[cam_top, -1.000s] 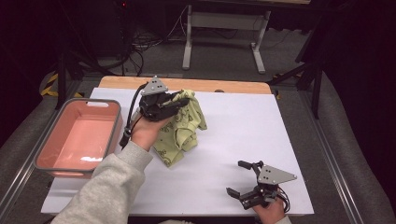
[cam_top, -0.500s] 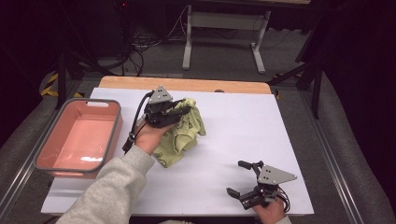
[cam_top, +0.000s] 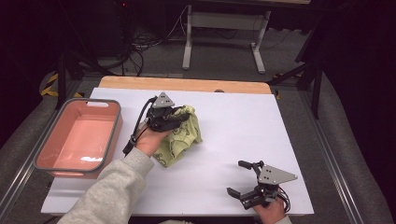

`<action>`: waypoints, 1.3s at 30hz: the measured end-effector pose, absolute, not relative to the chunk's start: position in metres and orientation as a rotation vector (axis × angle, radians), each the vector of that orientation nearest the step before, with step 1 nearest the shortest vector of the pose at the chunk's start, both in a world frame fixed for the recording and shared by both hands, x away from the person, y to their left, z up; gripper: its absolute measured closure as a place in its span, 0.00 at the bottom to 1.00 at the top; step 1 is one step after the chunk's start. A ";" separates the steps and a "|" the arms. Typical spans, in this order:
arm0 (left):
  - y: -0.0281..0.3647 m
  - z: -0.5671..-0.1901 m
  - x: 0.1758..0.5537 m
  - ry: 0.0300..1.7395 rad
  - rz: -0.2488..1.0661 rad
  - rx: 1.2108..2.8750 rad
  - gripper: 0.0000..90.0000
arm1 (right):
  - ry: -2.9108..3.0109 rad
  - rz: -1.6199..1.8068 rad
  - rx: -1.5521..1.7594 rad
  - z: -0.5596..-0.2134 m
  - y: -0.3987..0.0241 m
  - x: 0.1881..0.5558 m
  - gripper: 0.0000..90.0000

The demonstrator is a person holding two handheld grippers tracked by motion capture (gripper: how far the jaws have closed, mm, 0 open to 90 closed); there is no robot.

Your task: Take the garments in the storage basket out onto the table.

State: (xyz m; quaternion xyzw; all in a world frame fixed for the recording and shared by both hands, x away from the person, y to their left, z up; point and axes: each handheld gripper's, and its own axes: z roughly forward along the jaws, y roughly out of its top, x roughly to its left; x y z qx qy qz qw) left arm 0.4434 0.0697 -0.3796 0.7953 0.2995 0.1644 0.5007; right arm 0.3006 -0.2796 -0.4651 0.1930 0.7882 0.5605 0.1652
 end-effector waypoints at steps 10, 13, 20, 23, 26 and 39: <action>0.068 -0.387 0.446 0.726 0.358 1.954 0.27 | 2.248 1.605 0.543 -0.465 -0.278 0.303 0.01; 0.069 -0.386 0.446 0.728 0.345 1.949 0.17 | 2.248 1.605 0.542 -0.465 -0.278 0.303 0.01; 0.072 -0.381 0.441 0.701 0.331 1.931 0.06 | 2.247 1.606 0.543 -0.465 -0.278 0.303 0.01; 0.072 -0.378 0.438 0.685 0.340 1.927 0.06 | 2.248 1.605 0.544 -0.465 -0.278 0.303 0.01; 0.072 -0.377 0.436 0.676 0.341 1.922 0.05 | 2.247 1.607 0.544 -0.465 -0.278 0.303 0.01; 0.079 -0.366 0.422 0.620 0.349 1.929 0.04 | 2.246 1.601 0.557 -0.466 -0.279 0.302 0.01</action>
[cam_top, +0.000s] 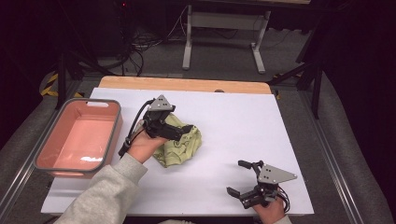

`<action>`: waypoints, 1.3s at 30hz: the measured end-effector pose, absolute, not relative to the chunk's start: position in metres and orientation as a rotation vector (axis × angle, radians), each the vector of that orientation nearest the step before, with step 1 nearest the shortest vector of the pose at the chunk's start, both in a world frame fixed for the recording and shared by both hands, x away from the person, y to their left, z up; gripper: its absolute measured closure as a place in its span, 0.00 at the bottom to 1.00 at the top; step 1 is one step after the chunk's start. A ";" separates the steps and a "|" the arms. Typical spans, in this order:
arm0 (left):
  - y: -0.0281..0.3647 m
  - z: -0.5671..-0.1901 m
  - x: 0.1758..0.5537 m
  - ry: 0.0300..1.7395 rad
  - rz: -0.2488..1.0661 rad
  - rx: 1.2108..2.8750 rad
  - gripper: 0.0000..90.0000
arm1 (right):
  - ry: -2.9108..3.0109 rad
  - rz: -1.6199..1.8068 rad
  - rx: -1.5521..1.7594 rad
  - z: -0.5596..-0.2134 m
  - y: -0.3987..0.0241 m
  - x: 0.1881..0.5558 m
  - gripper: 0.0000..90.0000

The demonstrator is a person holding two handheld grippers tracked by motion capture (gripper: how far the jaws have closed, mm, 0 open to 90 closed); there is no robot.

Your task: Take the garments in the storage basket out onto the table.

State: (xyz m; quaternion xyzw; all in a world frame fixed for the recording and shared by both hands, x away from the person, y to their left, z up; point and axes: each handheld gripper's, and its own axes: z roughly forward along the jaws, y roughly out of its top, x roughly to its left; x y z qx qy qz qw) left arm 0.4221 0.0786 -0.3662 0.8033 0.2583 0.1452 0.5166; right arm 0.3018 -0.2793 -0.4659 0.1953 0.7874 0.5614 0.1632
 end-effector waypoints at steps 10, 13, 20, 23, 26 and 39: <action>0.098 -0.360 0.402 0.559 0.353 1.948 0.05 | 2.239 1.603 0.558 -0.465 -0.280 0.302 0.01; 0.101 -0.359 0.398 0.569 0.340 1.952 0.05 | 2.243 1.598 0.557 -0.465 -0.280 0.303 0.01; 0.116 -0.360 0.385 0.565 0.354 1.931 0.03 | 2.238 1.594 0.555 -0.464 -0.282 0.303 0.01; 0.124 -0.364 0.379 0.559 0.351 1.927 0.02 | 2.237 1.593 0.555 -0.464 -0.282 0.303 0.01; 0.127 -0.368 0.375 0.534 0.363 1.935 0.00 | 2.235 1.594 0.556 -0.464 -0.282 0.303 0.01; 0.155 -0.404 0.358 0.567 0.280 1.835 0.00 | 2.237 1.590 0.554 -0.464 -0.282 0.303 0.01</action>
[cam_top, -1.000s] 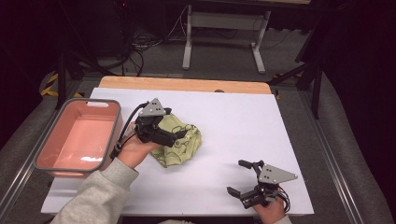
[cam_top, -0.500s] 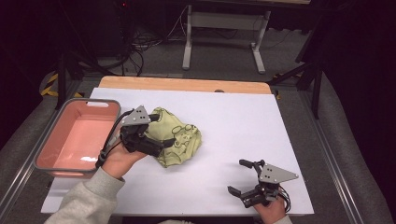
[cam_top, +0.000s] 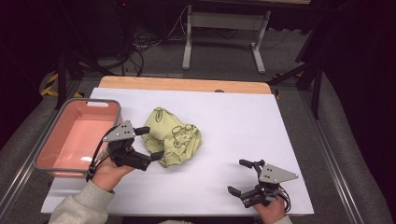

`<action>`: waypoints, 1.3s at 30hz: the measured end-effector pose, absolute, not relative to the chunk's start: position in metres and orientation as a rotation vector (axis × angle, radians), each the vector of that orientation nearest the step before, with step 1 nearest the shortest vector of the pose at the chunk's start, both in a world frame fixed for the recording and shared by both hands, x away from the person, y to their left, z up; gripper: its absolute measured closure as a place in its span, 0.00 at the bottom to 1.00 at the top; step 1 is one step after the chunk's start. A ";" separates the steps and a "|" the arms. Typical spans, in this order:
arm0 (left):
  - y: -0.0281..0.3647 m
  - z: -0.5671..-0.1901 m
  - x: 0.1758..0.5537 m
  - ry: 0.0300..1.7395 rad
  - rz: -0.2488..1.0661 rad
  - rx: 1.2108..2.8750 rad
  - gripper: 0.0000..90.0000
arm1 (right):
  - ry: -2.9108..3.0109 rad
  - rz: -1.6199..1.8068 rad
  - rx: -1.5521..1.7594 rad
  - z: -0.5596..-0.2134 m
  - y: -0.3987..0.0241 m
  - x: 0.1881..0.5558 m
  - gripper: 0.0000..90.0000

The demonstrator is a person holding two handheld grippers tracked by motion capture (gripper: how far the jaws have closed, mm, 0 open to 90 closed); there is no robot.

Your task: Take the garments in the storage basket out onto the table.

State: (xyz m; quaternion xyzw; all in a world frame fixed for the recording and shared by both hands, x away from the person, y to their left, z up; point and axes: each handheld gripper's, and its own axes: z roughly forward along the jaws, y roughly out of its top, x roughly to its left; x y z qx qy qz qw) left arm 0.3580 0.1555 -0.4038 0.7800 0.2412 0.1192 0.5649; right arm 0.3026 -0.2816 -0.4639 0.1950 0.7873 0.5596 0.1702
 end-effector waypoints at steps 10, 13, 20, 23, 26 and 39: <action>0.164 -0.431 0.351 0.608 0.264 1.818 0.01 | 2.237 1.585 0.556 -0.464 -0.282 0.303 0.01; 0.166 -0.439 0.349 0.623 0.255 1.810 0.01 | 2.233 1.585 0.555 -0.463 -0.284 0.303 0.01; 0.172 -0.453 0.346 0.641 0.256 1.796 0.01 | 2.230 1.584 0.561 -0.463 -0.285 0.303 0.01; 0.175 -0.460 0.345 0.647 0.229 1.799 0.01 | 2.231 1.583 0.561 -0.463 -0.285 0.303 0.01; 0.177 -0.469 0.345 0.659 0.216 1.799 0.01 | 2.232 1.583 0.559 -0.463 -0.285 0.303 0.01; 0.184 -0.492 0.340 0.704 0.215 1.762 0.01 | 2.235 1.582 0.565 -0.464 -0.285 0.303 0.01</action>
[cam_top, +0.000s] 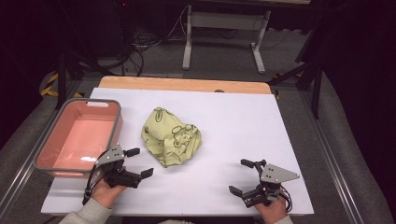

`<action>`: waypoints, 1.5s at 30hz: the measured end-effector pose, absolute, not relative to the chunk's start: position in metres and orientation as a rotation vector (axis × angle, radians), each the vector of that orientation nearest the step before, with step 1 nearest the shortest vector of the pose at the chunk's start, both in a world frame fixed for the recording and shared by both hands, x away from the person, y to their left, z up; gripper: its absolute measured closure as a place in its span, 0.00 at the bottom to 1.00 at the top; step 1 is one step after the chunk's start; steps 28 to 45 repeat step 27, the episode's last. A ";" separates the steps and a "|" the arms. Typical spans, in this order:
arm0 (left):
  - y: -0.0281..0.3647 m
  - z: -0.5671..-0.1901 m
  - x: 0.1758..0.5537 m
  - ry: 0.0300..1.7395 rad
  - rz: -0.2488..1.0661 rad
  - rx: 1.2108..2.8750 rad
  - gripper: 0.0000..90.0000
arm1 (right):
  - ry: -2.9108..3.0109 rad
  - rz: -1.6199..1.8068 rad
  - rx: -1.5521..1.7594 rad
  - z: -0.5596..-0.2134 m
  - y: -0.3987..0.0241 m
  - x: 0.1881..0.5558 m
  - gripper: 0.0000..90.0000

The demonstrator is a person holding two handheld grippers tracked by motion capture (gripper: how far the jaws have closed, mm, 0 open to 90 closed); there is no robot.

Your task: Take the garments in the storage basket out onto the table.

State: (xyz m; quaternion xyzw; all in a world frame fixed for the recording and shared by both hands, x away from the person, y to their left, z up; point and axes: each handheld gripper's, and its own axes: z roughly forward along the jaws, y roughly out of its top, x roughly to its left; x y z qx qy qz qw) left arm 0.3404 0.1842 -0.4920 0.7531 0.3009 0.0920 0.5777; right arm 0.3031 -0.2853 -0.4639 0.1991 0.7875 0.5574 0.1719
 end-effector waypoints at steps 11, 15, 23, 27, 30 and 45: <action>0.182 -0.496 0.338 0.693 0.296 1.772 0.02 | 2.249 1.582 0.574 -0.467 -0.283 0.304 0.01; 0.181 -0.496 0.338 0.689 0.294 1.771 0.02 | 2.252 1.579 0.575 -0.467 -0.283 0.304 0.01; 0.181 -0.496 0.338 0.696 0.280 1.753 0.02 | 2.254 1.576 0.576 -0.468 -0.283 0.305 0.01; 0.182 -0.496 0.339 0.703 0.277 1.751 0.02 | 2.250 1.578 0.576 -0.468 -0.283 0.305 0.01; 0.182 -0.496 0.339 0.703 0.277 1.751 0.02 | 2.250 1.578 0.576 -0.468 -0.283 0.305 0.01; 0.182 -0.496 0.339 0.703 0.277 1.751 0.02 | 2.250 1.578 0.576 -0.468 -0.283 0.305 0.01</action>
